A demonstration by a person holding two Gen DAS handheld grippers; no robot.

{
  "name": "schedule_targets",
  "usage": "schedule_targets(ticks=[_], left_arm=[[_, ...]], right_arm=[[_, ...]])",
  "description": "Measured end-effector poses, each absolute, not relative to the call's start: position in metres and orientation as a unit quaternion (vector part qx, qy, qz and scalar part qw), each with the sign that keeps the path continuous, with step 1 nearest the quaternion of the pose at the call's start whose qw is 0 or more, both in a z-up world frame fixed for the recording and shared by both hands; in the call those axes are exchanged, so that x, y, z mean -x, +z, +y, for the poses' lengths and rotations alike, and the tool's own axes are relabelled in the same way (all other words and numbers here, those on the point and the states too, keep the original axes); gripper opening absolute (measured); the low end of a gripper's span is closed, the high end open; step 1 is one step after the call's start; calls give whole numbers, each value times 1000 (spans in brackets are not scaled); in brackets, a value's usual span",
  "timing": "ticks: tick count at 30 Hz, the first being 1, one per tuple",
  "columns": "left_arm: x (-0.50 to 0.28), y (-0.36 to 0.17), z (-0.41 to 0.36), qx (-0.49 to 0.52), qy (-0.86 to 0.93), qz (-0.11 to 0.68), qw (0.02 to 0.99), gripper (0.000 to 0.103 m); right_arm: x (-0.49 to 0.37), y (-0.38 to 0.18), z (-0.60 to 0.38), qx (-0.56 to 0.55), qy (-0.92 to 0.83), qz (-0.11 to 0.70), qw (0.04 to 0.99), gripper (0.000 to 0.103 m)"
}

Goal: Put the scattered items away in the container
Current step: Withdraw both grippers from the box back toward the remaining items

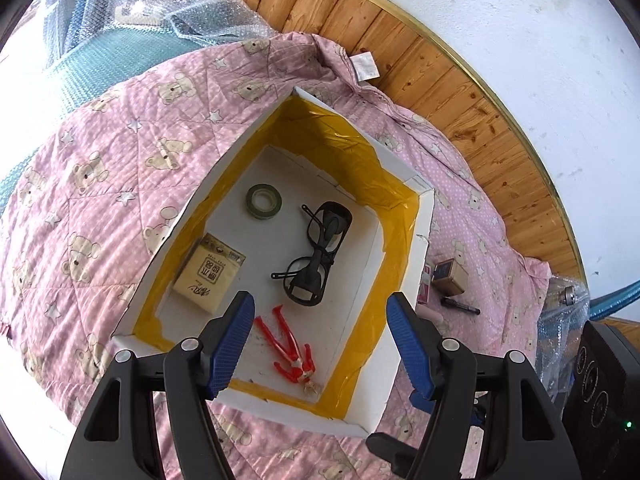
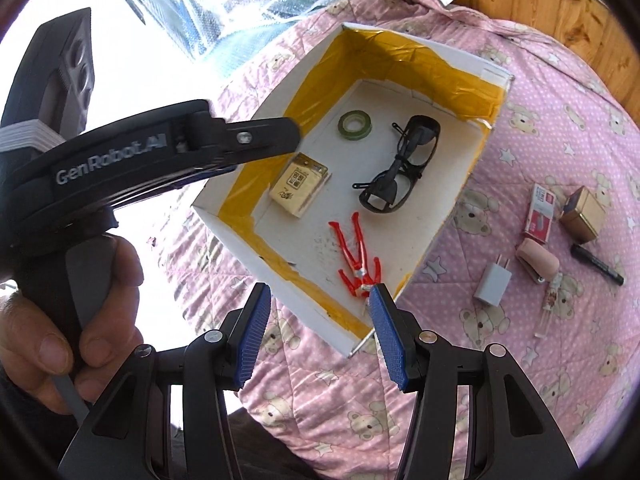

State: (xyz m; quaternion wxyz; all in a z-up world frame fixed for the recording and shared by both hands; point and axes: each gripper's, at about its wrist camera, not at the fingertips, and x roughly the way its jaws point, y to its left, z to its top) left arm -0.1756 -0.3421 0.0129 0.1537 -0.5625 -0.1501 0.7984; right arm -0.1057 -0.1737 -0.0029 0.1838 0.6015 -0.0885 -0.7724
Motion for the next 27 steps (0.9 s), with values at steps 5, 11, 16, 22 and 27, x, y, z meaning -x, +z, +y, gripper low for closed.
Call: schedule_targets(ticks=[5,11,16,22,27], left_arm=[[167,19,-352,565,800,-154,133,69],[154,28,-350,567,802,-144,123,69],[141,38,-330,566,804,-123,135,69],[129,39,-304,572,800,-101,151,69],[121,38,-283,575,796,-87,166,69]], right_arm=[[97,3,-167,-591,-779,-100,185,55],[88,9,-162,-577,-786,-114,192,55],[80,11,-156,-568,-789,-130,194,55],[67,6,-135,-564,-791,-153,181,55],[56,-1,-115,-564,-791,-171,164,55]])
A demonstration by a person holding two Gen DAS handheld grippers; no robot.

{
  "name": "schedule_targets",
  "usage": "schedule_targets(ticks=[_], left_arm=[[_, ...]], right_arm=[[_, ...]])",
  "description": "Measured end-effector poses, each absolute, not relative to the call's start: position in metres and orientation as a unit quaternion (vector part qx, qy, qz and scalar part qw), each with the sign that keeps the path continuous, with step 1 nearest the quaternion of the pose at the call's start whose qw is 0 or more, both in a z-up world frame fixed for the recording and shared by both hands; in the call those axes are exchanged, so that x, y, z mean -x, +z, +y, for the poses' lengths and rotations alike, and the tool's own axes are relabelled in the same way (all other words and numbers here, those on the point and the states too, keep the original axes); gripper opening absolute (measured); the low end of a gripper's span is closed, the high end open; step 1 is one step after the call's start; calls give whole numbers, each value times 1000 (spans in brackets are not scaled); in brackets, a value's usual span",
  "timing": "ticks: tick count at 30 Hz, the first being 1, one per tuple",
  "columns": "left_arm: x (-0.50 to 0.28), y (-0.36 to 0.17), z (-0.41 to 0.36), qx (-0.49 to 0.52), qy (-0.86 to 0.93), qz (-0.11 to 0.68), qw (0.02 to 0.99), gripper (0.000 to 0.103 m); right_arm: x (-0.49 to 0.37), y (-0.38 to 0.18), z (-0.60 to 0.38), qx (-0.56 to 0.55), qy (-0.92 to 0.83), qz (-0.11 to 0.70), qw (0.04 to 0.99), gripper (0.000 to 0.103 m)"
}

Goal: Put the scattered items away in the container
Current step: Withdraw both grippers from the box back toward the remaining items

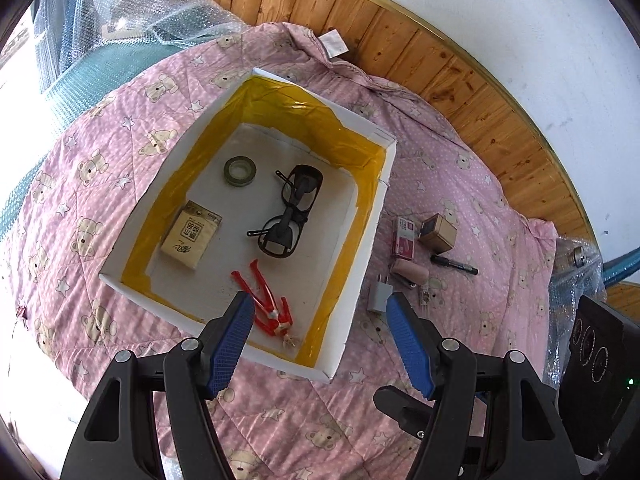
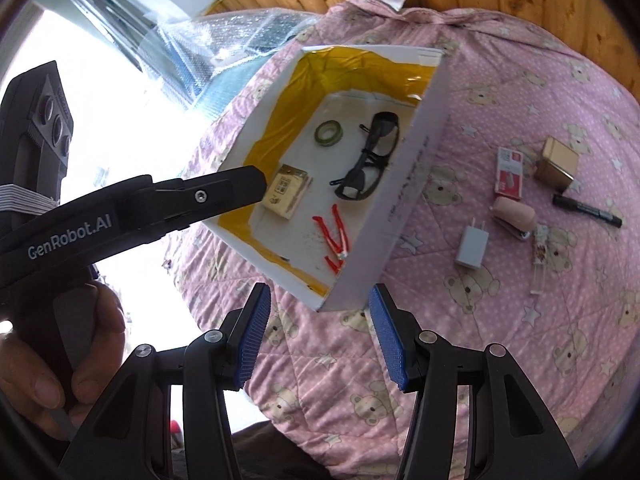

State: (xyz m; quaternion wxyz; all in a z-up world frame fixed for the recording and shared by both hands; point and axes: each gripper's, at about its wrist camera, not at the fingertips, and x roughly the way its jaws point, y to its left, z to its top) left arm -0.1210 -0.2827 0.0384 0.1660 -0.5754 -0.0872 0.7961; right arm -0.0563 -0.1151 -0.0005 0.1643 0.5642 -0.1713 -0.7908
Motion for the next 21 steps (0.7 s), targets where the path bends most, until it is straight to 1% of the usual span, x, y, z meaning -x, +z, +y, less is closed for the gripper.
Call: schedule_targets(ticks=[21], left_arm=[[85,29,-210,593,773,-49,220,69]], right_arm=[[17,-37,-44,-576,-777,-231,109,55]])
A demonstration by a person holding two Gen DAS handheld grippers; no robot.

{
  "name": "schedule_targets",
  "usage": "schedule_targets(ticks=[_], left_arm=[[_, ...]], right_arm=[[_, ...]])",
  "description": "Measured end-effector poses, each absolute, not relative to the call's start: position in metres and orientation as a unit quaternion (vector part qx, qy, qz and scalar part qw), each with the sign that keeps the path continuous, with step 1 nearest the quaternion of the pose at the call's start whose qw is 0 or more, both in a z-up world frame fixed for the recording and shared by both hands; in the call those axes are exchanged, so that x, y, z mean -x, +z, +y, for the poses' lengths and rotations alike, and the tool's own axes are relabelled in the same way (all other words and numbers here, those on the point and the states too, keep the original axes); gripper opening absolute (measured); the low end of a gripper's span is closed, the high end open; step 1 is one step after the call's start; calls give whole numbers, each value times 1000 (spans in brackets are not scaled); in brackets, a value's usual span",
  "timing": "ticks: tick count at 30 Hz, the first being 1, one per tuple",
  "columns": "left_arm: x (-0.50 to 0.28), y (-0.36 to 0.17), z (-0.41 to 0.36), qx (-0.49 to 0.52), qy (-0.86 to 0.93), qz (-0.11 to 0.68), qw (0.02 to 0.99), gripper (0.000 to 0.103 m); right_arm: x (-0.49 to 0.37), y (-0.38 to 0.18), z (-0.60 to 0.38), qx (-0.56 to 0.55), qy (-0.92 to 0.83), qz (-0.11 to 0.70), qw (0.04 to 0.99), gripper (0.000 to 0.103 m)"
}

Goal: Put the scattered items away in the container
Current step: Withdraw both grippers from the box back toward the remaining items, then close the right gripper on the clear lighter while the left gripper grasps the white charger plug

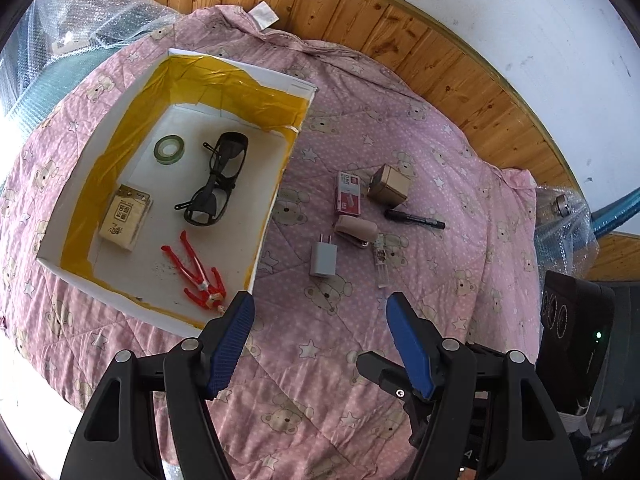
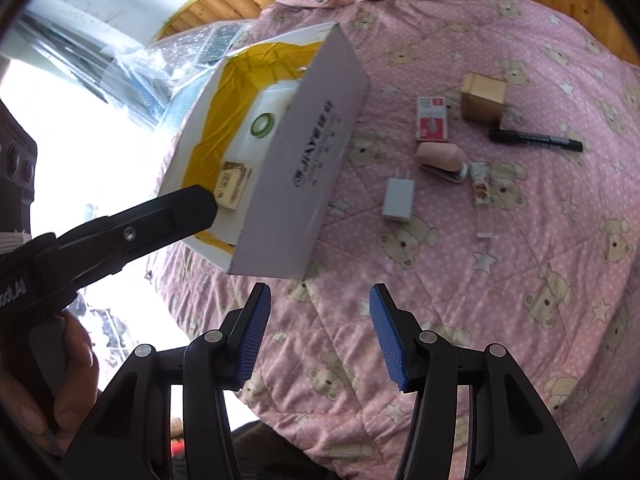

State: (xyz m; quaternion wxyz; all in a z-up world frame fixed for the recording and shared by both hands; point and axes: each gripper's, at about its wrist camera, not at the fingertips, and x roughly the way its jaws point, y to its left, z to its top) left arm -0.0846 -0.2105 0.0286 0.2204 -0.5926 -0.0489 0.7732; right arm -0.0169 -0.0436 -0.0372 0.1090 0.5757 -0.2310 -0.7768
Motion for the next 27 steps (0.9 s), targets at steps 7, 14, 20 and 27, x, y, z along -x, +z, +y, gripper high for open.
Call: schedule_targets(ticks=[7,14,20,27], left_arm=[[80,20,-187,602,762,-32,235,69],[80,7,-162,612,751,-4,249,69],[86,-11,-144,623,740,15,252,69],[99,-36,-134,643,725,22,247,69]], right_arm=[[12,-46,-26,-581,-771,-242,95,55],[15,-55,-14,-587,-766,-248,85,55],[21,-68,0,-593,-760,-257,70,55],[30,-84,22,-602,-749,-273,45,55]])
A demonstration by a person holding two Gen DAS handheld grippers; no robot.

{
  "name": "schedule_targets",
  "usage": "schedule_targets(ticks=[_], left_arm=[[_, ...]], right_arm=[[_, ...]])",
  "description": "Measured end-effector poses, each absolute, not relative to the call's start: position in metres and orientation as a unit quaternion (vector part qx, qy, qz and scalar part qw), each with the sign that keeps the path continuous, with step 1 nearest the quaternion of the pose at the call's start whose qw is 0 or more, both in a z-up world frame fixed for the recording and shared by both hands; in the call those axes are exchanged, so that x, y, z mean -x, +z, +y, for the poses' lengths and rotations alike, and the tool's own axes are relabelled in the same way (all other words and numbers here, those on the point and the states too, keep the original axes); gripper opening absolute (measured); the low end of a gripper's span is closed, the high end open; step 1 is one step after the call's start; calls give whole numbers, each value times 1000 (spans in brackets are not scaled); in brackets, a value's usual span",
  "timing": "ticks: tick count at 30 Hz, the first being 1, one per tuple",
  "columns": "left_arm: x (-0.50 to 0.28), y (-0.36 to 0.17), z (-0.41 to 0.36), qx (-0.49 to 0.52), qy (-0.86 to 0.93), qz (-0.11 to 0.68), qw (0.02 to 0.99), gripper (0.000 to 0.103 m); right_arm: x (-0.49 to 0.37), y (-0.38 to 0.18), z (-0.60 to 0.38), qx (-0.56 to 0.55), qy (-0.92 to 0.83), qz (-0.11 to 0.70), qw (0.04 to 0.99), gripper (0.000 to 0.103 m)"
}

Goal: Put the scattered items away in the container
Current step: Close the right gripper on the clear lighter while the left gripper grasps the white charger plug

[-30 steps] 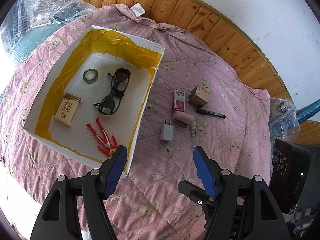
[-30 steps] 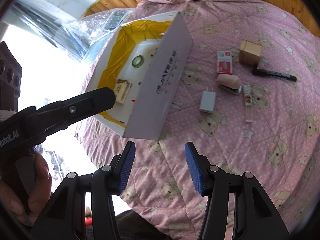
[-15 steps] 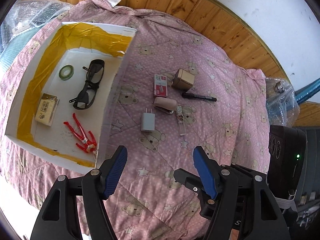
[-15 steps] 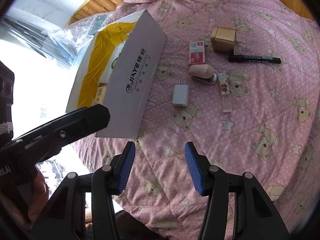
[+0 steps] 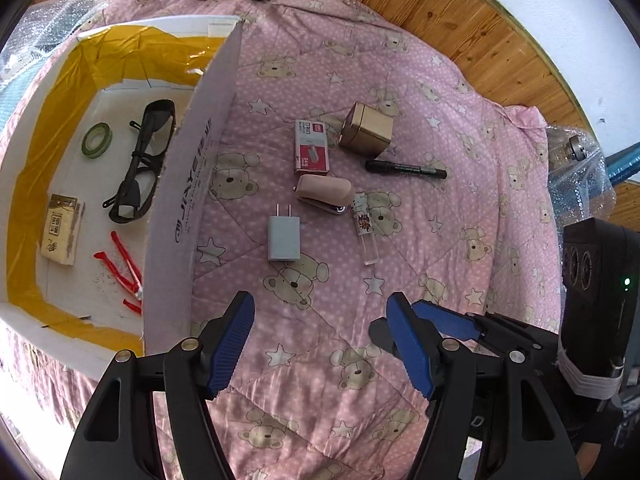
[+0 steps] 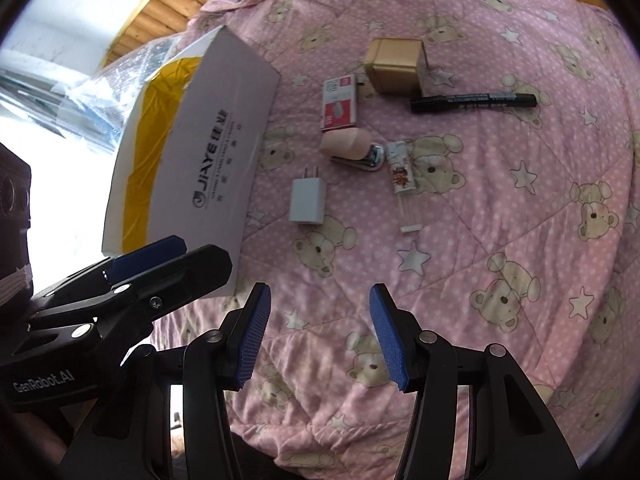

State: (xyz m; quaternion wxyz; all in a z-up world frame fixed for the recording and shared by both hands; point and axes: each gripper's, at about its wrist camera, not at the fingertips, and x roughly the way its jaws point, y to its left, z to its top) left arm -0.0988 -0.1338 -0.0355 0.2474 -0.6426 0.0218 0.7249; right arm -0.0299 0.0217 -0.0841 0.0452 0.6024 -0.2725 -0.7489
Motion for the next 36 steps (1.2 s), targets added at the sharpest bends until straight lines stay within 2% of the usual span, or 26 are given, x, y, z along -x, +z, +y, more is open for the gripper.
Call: schedule_targets(ticks=[11,21,23,27,36], left_arm=[[121,-78,-121,669,703,18,241,69],[147,-110,-121,688,691,13,220,69],[150,-115,-120,692,688,11,218,69],[157,-126,-116,699,683,13,212,69],[165,-149,-115,706,679,11,201,69]], right_arm=[[45,-108,41,-620,-733,-279,20,55],[66,-125,49,-634,-731,-252,4,55],[71,-128,49,-638,-730,-245,4,52],[81,-135,49,-644,-730,-229,4,40],[99,-162,45,-669,-717,-195,2,35]])
